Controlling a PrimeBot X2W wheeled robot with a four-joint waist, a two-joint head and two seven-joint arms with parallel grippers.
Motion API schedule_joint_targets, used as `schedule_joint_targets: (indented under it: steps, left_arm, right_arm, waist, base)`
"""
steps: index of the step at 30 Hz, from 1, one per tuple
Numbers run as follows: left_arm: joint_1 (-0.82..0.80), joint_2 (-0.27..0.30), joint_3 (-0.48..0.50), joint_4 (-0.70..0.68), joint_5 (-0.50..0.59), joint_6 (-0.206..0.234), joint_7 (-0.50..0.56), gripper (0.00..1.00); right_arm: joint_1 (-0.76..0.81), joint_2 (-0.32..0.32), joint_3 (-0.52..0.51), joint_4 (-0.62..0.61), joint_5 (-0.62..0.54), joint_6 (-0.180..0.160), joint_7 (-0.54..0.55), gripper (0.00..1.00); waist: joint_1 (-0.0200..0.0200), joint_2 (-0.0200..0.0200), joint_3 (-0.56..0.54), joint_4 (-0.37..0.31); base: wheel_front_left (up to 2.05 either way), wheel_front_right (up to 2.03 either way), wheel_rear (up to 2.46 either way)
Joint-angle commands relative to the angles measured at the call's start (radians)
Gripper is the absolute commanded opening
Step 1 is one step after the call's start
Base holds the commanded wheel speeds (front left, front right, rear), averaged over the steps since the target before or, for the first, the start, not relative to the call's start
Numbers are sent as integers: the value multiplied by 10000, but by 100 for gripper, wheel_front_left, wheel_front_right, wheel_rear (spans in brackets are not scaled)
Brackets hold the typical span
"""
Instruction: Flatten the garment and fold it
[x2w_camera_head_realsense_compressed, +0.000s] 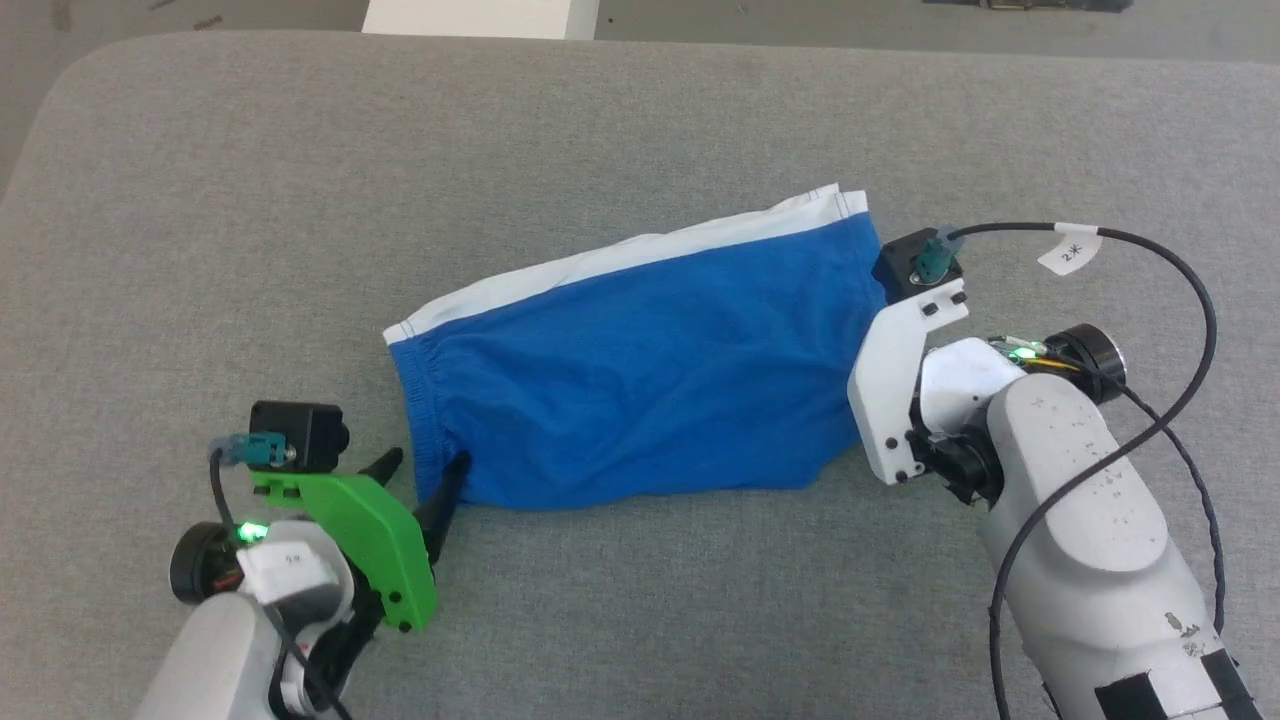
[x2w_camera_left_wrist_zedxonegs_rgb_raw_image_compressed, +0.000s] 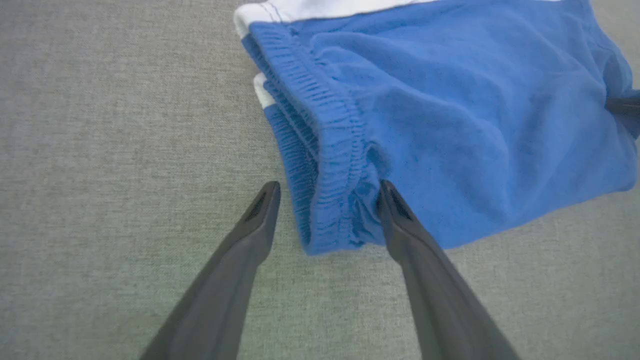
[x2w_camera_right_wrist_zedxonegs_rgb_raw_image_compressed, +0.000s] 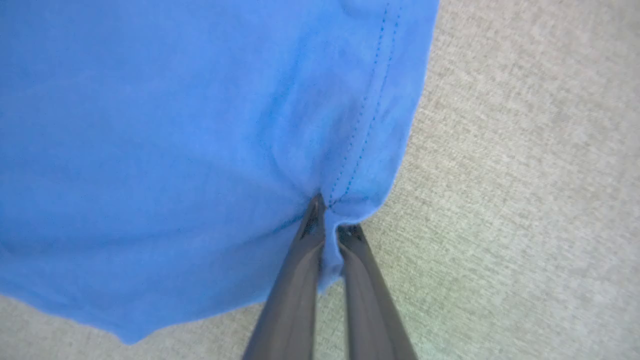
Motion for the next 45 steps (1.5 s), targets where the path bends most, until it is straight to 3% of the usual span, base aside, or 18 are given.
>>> schedule_joint_targets:
  steps: [1, 6, 7, 8, 9, 17, 25, 31, 37, 38, 39, 40, 45]
  left_arm:
    - [-301, 102, -25, 272, 111, 109, 86, 100]
    - [-634, 136, -386, 1755, -24, -77, 916, 100]
    - [-639, 131, -469, 1930, -113, -169, 1109, 52]
    - [-631, 95, -532, 2090, -281, -291, 1288, 16]
    - [-616, 53, -536, 2196, -442, -362, 1390, 0]
    - [-764, -11, -156, 2174, -1107, -628, 990, 0]
    - [-601, 77, 354, 1384, -1588, -526, 809, 0]
    - [380, 358, 488, 876, -1801, -120, 1368, 0]
    - [1096, 463, 653, 655, -1959, 273, 1630, 0]
    - [1139, 437, 683, 610, -2015, 291, 1623, 90]
    - [1168, 434, 711, 548, -2034, 310, 1598, 100]
    - [1181, 409, 756, 489, -2096, 317, 1573, 100]
    - [1148, 440, 1258, -176, -2310, 437, 1222, 100]
  right_arm:
    - [222, -56, 97, 220, 71, -17, 40, 0]
    - [217, -56, 295, 221, 245, -17, 2, 0]
    - [214, -56, 295, 217, 255, -17, -18, 0]
    - [210, -56, 297, 201, 265, -17, -54, 0]
    - [209, -56, 296, 177, 290, -17, -112, 0]
    - [459, -56, 181, -160, 619, -17, -633, 0]
    - [2084, -56, -413, -1894, 981, -17, -1121, 0]
    - [4602, -56, -1011, -3733, 1661, -17, -1146, 0]
    - [6320, -56, -1233, -4661, 2269, -17, -1275, 0]
    - [6410, -56, -1252, -4707, 2278, -17, -1362, 19]
    - [6486, -56, -1278, -4759, 2376, -17, -1493, 49]
    - [6509, -56, -1286, -4806, 2469, -17, -1616, 100]
    - [6323, -56, -1584, -5293, 2922, -17, -2074, 100]
  waist:
    - [1, -1, 63, -67]
    - [1, -1, 136, -222]
    - [1, -1, 134, -244]
    - [1, -1, 131, -272]
    - [1, -1, 119, -293]
    - [1, -1, -279, -344]
    - [1, -1, -1020, -394]
    - [1, -1, -1329, -532]
    - [1, -1, -1321, -635]
    - [1, -1, -1314, -641]
    - [1, -1, -1312, -644]
    - [1, -1, -1324, -648]
    - [1, -1, -1457, -647]
  base:
    - [0, 0, 0]
    - [0, 0, 0]
    - [0, 0, 0]
    - [0, 0, 0]
    - [0, 0, 0]
    - [0, 0, 0]
    - [0, 0, 0]
    - [0, 0, 0]
    - [0, 0, 0]
    - [0, 0, 0]
    - [0, 0, 0]
    - [0, 0, 0]
    - [0, 0, 0]
